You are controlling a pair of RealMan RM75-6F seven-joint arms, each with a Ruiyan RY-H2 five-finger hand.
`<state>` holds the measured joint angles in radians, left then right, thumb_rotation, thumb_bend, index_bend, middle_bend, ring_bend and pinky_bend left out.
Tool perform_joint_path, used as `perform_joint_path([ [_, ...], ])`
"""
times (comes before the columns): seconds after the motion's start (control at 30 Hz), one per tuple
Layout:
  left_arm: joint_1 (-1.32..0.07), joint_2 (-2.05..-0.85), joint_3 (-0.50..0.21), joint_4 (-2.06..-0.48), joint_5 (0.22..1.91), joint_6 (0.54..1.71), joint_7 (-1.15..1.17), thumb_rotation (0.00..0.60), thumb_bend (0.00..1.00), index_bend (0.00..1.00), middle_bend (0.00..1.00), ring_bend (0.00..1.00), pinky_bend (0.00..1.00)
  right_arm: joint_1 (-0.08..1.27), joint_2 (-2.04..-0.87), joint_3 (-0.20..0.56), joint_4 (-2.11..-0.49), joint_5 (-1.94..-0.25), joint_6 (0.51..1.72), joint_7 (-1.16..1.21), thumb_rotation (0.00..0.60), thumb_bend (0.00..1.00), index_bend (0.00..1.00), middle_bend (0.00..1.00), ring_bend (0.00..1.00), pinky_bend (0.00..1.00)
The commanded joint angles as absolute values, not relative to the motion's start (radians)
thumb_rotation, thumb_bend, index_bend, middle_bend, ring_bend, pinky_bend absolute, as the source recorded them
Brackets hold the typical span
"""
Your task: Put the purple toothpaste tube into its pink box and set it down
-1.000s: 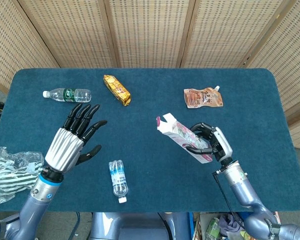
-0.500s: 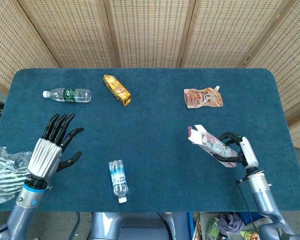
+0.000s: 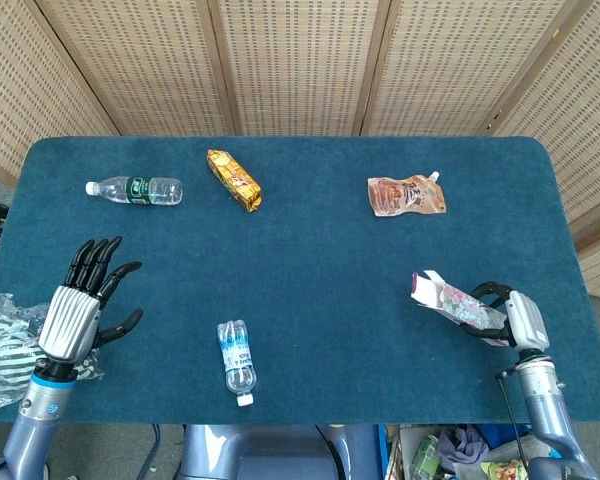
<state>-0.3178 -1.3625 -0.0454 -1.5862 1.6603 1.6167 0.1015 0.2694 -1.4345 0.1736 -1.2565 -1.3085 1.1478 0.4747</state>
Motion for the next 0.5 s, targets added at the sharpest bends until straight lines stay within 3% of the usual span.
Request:
perform_joint_path([
  [0.03, -0.302, -1.372, -0.041, -1.574, 1.656, 1.624, 0.107, 0.6, 0.26, 0.22, 0.0, 0.0, 0.0, 0.263, -1.476, 0.148, -1.207, -1.286, 1.15, 0.368, 0.6, 0.0, 0.54, 0.46, 0.34, 0.45],
  [0.17, -0.279, -1.387, -0.034, -1.565, 1.654, 1.639, 0.086, 0.6, 0.26, 0.22, 0.0, 0.0, 0.0, 0.266, -1.478, 0.137, -1.238, -1.278, 1.088, 0.435, 0.6, 0.0, 0.53, 0.39, 0.3, 0.39],
  [0.27, -0.27, -1.392, -0.033, -1.56, 1.655, 1.645, 0.079, 0.6, 0.26, 0.22, 0.0, 0.0, 0.0, 0.272, -1.462, 0.126, -1.253, -1.302, 1.059, 0.498, 0.6, 0.0, 0.48, 0.26, 0.15, 0.26],
  [0.33, -0.264, -1.395, -0.033, -1.554, 1.654, 1.646, 0.079, 0.6, 0.26, 0.22, 0.0, 0.0, 0.0, 0.276, -1.459, 0.115, -1.246, -1.322, 1.053, 0.509, 0.6, 0.0, 0.4, 0.15, 0.05, 0.16],
  [0.5, -0.252, -1.396, -0.029, -1.55, 1.654, 1.647, 0.074, 0.6, 0.26, 0.21, 0.0, 0.0, 0.0, 0.284, -1.458, 0.099, -1.245, -1.351, 1.046, 0.511, 0.6, 0.0, 0.19, 0.0, 0.0, 0.01],
])
